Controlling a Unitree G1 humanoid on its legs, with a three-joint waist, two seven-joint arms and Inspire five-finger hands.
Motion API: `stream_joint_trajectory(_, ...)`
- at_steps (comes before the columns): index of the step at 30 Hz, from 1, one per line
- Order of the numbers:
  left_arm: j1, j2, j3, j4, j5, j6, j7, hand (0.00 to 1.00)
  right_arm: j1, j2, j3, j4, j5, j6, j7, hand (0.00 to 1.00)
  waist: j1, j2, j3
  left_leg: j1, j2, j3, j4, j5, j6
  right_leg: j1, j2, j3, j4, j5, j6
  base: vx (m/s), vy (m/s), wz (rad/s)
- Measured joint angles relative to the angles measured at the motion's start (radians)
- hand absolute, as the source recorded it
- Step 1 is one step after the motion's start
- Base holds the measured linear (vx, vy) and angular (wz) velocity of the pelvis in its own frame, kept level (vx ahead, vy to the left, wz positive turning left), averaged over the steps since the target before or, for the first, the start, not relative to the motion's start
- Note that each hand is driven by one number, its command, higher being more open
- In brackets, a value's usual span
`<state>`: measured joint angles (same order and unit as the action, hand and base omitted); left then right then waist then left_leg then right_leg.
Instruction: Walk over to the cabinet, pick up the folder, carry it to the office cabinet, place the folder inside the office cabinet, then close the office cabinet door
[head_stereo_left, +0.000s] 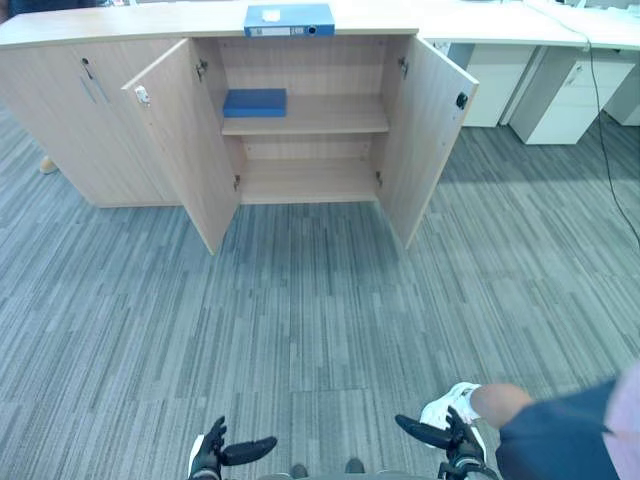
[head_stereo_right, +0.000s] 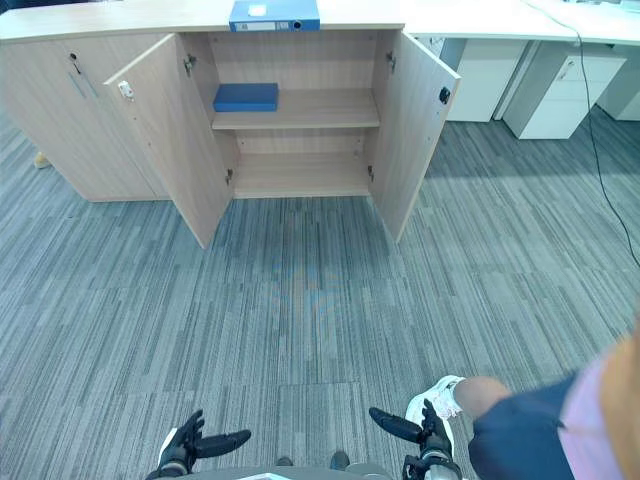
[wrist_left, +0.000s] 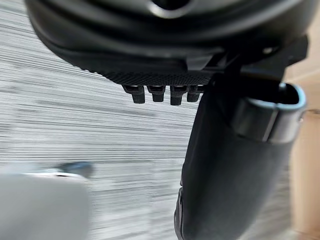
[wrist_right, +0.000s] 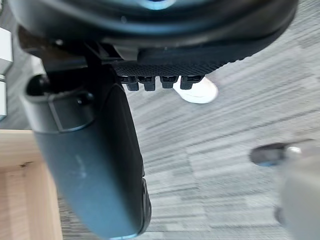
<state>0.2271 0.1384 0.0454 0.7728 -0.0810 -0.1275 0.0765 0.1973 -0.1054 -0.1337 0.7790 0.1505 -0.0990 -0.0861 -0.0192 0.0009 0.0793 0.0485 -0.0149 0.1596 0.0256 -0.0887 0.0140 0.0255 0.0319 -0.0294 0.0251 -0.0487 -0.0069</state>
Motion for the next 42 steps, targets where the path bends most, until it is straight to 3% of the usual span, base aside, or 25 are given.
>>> stream_joint_trajectory(5, -0.006, -0.001, 0.034, -0.119, -0.020, -0.037, -0.001, 1.00, -0.033, -0.006, -0.014, -0.078, -0.073, -0.004, 0.001, 1.00, -0.016, 0.005, 0.017, 0.023, -0.002, 0.020, -0.024, -0.009, -0.014, 0.017, -0.001, 0.000, -0.018, 0.001, 0.002, 0.09, 0.026, -0.08)
stream_joint_trajectory(10, 0.003, -0.002, 0.053, -0.179, -0.021, -0.038, -0.001, 1.00, -0.062, -0.017, -0.014, -0.107, -0.131, -0.004, 0.002, 1.00, -0.017, 0.007, 0.052, 0.018, -0.003, 0.041, 0.015, -0.040, -0.049, 0.029, -0.008, 0.006, -0.028, 0.000, 0.004, 0.07, 0.013, -0.07)
stream_joint_trajectory(14, 0.008, -0.008, 0.055, -0.206, -0.040, -0.038, -0.001, 1.00, -0.086, -0.047, -0.014, -0.119, -0.151, -0.004, 0.002, 1.00, -0.011, 0.034, 0.072, -0.043, 0.004, 0.052, 0.106, -0.101, -0.035, -0.007, -0.012, 0.017, 0.003, -0.024, 0.037, 0.06, 0.012, -0.11)
stream_joint_trajectory(16, 0.011, -0.013, 0.056, -0.238, -0.049, -0.038, 0.000, 1.00, -0.097, -0.070, -0.016, -0.119, -0.153, -0.003, -0.001, 1.00, -0.003, 0.052, 0.087, -0.057, 0.005, 0.059, 0.141, -0.154, 0.005, -0.105, -0.018, 0.008, 0.215, -0.133, 0.062, 0.05, 0.043, -0.07)
stream_joint_trajectory(17, 0.010, -0.012, 0.059, -0.244, -0.049, -0.038, 0.000, 1.00, -0.098, -0.070, -0.016, -0.119, -0.153, -0.003, -0.002, 1.00, -0.003, 0.048, 0.095, -0.050, 0.000, 0.058, 0.147, -0.160, 0.014, -0.135, -0.026, -0.004, 0.297, -0.161, 0.069, 0.04, 0.046, 0.12)
stream_joint_trajectory(19, 0.008, -0.006, 0.063, -0.250, -0.059, -0.037, 0.005, 1.00, -0.087, -0.068, -0.013, -0.119, -0.152, -0.002, -0.002, 1.00, -0.016, 0.047, 0.108, -0.017, -0.016, 0.024, 0.150, -0.179, 0.036, -0.283, -0.080, -0.093, 0.645, -0.205, 0.076, 0.11, 0.037, 0.36)
stream_joint_trajectory(21, 0.010, 0.006, 0.063, -0.250, -0.062, -0.035, 0.012, 1.00, -0.072, -0.065, -0.012, -0.119, -0.145, 0.000, -0.001, 1.00, -0.020, 0.041, 0.125, 0.030, -0.021, -0.004, 0.136, -0.193, 0.041, -0.333, -0.122, -0.152, 0.715, -0.255, 0.058, 0.25, -0.008, 0.44)
stream_joint_trajectory(24, -0.021, 0.018, 0.063, -0.247, -0.080, -0.034, 0.014, 1.00, -0.081, -0.072, 0.002, -0.119, -0.144, 0.001, -0.002, 1.00, -0.030, 0.066, 0.171, 0.096, 0.034, -0.048, 0.084, -0.197, 0.036, -0.433, -0.132, -0.248, 0.607, -0.256, 0.048, 0.39, -0.101, 0.49)
stream_joint_trajectory(26, -0.039, 0.025, 0.063, -0.242, -0.088, -0.035, 0.015, 1.00, -0.090, -0.074, 0.026, -0.119, -0.144, 0.001, -0.002, 1.00, -0.038, 0.070, 0.178, 0.119, 0.077, -0.066, 0.058, -0.199, 0.018, -0.494, -0.122, -0.271, 0.438, -0.163, 0.056, 0.48, -0.190, 0.49)
stream_joint_trajectory(27, -0.046, 0.029, 0.062, -0.231, -0.094, -0.036, 0.018, 1.00, -0.092, -0.074, 0.038, -0.121, -0.144, 0.001, -0.002, 1.00, -0.049, 0.056, 0.181, 0.153, 0.090, -0.068, 0.048, -0.216, -0.027, -0.499, -0.117, -0.260, 0.284, -0.039, 0.048, 0.43, -0.177, 0.42)
stream_joint_trajectory(28, -0.046, 0.030, 0.062, -0.222, -0.094, -0.036, 0.020, 1.00, -0.087, -0.074, 0.043, -0.122, -0.144, 0.000, -0.002, 1.00, -0.053, 0.047, 0.181, 0.174, 0.094, -0.068, 0.047, -0.230, -0.051, -0.498, -0.120, -0.249, 0.244, 0.048, 0.040, 0.58, -0.248, 0.33)
stream_joint_trajectory(29, -0.056, 0.011, 0.061, -0.187, -0.094, -0.033, 0.028, 1.00, -0.100, -0.084, 0.042, -0.120, -0.144, 0.003, -0.003, 1.00, -0.054, 0.068, 0.185, 0.207, 0.130, -0.067, 0.058, -0.247, -0.090, -0.508, -0.105, -0.255, 0.326, 0.129, -0.013, 0.48, -0.202, 0.12)
stream_joint_trajectory(31, -0.067, 0.007, 0.049, -0.177, -0.093, -0.033, 0.027, 1.00, -0.125, -0.079, 0.040, -0.126, -0.144, 0.002, -0.003, 1.00, -0.069, 0.063, 0.188, 0.155, 0.147, -0.068, 0.189, -0.206, -0.156, -0.518, -0.113, -0.265, 0.423, 0.026, -0.040, 0.57, -0.284, 0.21)
stream_joint_trajectory(33, -0.061, -0.008, 0.036, -0.175, -0.093, -0.033, 0.021, 1.00, -0.116, -0.080, 0.043, -0.123, -0.146, 0.002, -0.003, 1.00, -0.074, 0.064, 0.191, 0.049, 0.182, -0.063, 0.509, -0.092, -0.165, -0.427, -0.106, -0.280, 0.415, -0.045, -0.044, 0.59, -0.319, 0.28)
stream_joint_trajectory(34, -0.049, -0.014, 0.037, -0.177, -0.092, -0.037, 0.010, 1.00, -0.109, -0.079, 0.057, -0.120, -0.150, 0.002, -0.004, 1.00, -0.066, 0.062, 0.199, -0.049, 0.228, -0.059, 0.770, -0.061, -0.160, -0.321, -0.075, -0.284, 0.345, -0.058, -0.051, 0.57, -0.277, 0.05)
stream_joint_trajectory(36, -0.046, -0.012, 0.038, -0.177, -0.093, -0.040, 0.006, 1.00, -0.106, -0.061, 0.066, -0.121, -0.149, 0.001, -0.008, 1.00, -0.025, 0.046, 0.212, -0.197, 0.281, 0.002, 1.017, -0.120, -0.131, -0.156, -0.032, -0.268, 0.221, -0.066, -0.063, 0.58, -0.255, -0.22)
stream_joint_trajectory(37, -0.046, -0.014, 0.036, -0.179, -0.092, -0.040, 0.005, 1.00, -0.109, -0.060, 0.067, -0.122, -0.149, 0.000, -0.010, 1.00, -0.017, 0.039, 0.213, -0.237, 0.282, 0.027, 1.024, -0.133, -0.122, -0.119, -0.027, -0.259, 0.190, -0.069, -0.064, 0.50, -0.175, -0.35)
stream_joint_trajectory(39, -0.046, -0.015, 0.037, -0.181, -0.093, -0.040, 0.001, 1.00, -0.131, -0.065, 0.073, -0.122, -0.148, 0.000, -0.014, 1.00, 0.010, 0.026, 0.220, -0.361, 0.253, 0.093, 0.882, -0.161, -0.080, -0.019, -0.019, -0.213, 0.088, -0.076, -0.073, 0.53, -0.100, -0.57)
stream_joint_trajectory(41, -0.034, -0.014, 0.039, -0.182, -0.093, -0.040, 0.001, 1.00, -0.161, -0.067, 0.074, -0.118, -0.148, 0.000, -0.015, 1.00, 0.038, 0.018, 0.222, -0.422, 0.189, 0.084, 0.595, -0.149, -0.082, 0.032, -0.024, -0.153, 0.048, -0.091, -0.058, 0.52, 0.006, -0.86)
stream_joint_trajectory(42, -0.022, -0.014, 0.040, -0.181, -0.093, -0.036, 0.001, 1.00, -0.175, -0.068, 0.074, -0.114, -0.148, 0.000, -0.018, 1.00, 0.049, 0.018, 0.222, -0.442, 0.151, 0.049, 0.384, -0.087, -0.094, 0.073, -0.032, -0.120, 0.028, -0.103, -0.031, 0.58, 0.106, -0.97)
